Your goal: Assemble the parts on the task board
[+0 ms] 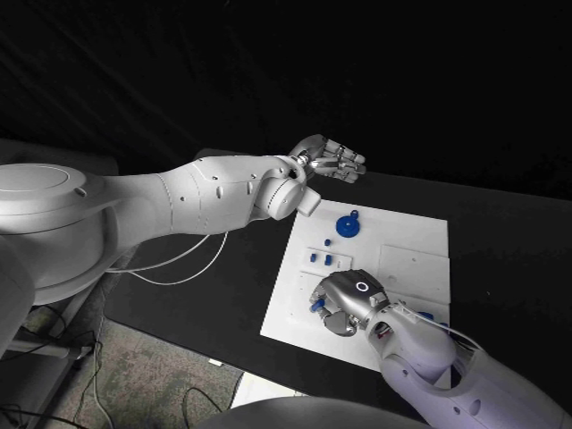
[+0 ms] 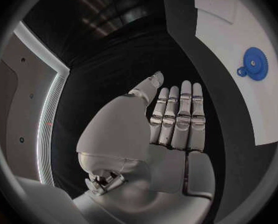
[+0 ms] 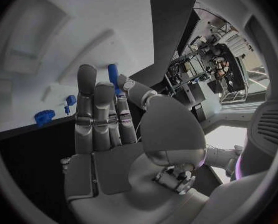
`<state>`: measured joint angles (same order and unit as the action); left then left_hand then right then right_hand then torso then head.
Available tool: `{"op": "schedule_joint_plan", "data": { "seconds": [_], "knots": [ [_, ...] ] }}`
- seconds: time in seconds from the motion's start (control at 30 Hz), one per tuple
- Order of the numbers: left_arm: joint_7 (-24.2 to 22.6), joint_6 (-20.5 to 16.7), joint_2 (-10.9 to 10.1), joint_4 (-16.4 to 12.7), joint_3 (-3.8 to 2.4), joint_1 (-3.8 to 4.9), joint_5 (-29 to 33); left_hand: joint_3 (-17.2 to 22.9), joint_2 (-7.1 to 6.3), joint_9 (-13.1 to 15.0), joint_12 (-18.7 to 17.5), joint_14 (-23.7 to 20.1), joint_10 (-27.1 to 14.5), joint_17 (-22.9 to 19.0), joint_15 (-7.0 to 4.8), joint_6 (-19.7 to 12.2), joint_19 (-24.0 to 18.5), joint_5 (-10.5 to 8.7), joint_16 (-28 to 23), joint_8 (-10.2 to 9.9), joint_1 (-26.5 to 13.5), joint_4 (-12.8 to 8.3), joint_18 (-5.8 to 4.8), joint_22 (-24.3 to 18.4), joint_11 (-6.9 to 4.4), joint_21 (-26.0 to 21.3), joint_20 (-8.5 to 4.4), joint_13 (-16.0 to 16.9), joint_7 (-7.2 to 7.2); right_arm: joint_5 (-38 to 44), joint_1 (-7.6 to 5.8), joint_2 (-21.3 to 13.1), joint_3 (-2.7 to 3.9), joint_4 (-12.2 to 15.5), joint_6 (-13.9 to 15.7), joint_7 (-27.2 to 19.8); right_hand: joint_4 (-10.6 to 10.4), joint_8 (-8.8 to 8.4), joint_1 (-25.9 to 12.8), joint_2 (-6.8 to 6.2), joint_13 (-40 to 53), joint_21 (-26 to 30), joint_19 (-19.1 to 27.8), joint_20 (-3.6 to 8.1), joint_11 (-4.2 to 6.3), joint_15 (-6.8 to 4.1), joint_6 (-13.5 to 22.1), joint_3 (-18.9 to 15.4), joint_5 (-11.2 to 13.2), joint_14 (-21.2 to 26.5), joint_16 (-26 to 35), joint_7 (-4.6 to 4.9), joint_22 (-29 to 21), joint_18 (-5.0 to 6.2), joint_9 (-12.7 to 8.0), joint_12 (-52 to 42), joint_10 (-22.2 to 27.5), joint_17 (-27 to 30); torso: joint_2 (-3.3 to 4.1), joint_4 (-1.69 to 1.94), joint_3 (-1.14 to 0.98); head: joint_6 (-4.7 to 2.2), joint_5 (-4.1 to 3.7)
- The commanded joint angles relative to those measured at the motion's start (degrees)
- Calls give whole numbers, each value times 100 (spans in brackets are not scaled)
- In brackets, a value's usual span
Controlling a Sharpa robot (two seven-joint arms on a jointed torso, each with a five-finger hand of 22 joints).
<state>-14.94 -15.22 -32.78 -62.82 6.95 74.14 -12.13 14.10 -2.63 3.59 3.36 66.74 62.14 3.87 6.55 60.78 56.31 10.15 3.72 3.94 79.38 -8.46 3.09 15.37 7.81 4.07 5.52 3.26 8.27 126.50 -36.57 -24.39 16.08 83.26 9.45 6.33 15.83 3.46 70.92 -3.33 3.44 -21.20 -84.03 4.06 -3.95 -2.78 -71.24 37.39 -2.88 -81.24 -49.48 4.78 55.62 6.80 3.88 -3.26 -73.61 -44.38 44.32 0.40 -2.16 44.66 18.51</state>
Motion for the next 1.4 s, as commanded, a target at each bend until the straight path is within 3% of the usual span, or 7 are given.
{"op": "schedule_joint_plan", "data": {
  "seconds": [0.03, 0.73, 1.1, 1.4],
  "knots": [
    [-52, 80, 18, -2, -2, 2, 16, 7, 50, 9, 10, -34, -33, 3, 9, -23, 22, 19, -16, -23, 17, 18, -50, -5, 14, 22, 6, 5, -12, 72, 14, 1, -16, -2, -160, -8, -4, 20, -4, 50, 9, 29, -182, 38, 199, -38, -44, 13, -10, -8, 26, 5, 4, 86, 9, -15, -238, -10, 1, 4, 3, 3, -2],
    [-56, 88, 32, 6, -2, -3, 16, 7, 50, 9, 10, -34, -33, 3, 9, -23, 22, 19, -16, -23, 17, 18, -50, -5, 14, 22, 6, 5, -12, 164, 15, 41, -26, 56, 146, 74, 8, 21, 2, 58, 9, 42, -185, 42, 203, -41, -57, 3, -10, -7, 27, 1, 16, 83, 10, -15, -250, -13, 1, 3, 2, 11, 6],
    [-47, 103, 40, 13, -2, -4, 16, 7, 50, 9, 10, -34, -33, 3, 9, -23, 22, 19, -16, -23, 17, 18, -50, -5, 14, 22, 6, 5, -12, 309, 15, 44, -34, 32, -129, 165, 4, 20, -4, 48, 9, 45, -183, 42, 203, -41, -62, 20, -9, -6, 28, 1, 33, 82, 9, -15, -254, -15, 0, 0, 3, 25, -4],
    [-41, 109, 42, 16, -1, -4, 16, -3, 60, 9, 9, -41, -44, 3, 12, -29, 27, 15, -15, -22, 14, 14, -51, -79, 17, 23, 10, 5, -10, 321, 14, 29, -105, 10, -400, 147, 8, 21, -1, 48, 9, 49, -175, 41, 205, -40, -65, 4, -10, 6, 28, 0, 44, 79, 9, -15, -258, -17, 0, 3, 1, 45, -1]
  ]
}}
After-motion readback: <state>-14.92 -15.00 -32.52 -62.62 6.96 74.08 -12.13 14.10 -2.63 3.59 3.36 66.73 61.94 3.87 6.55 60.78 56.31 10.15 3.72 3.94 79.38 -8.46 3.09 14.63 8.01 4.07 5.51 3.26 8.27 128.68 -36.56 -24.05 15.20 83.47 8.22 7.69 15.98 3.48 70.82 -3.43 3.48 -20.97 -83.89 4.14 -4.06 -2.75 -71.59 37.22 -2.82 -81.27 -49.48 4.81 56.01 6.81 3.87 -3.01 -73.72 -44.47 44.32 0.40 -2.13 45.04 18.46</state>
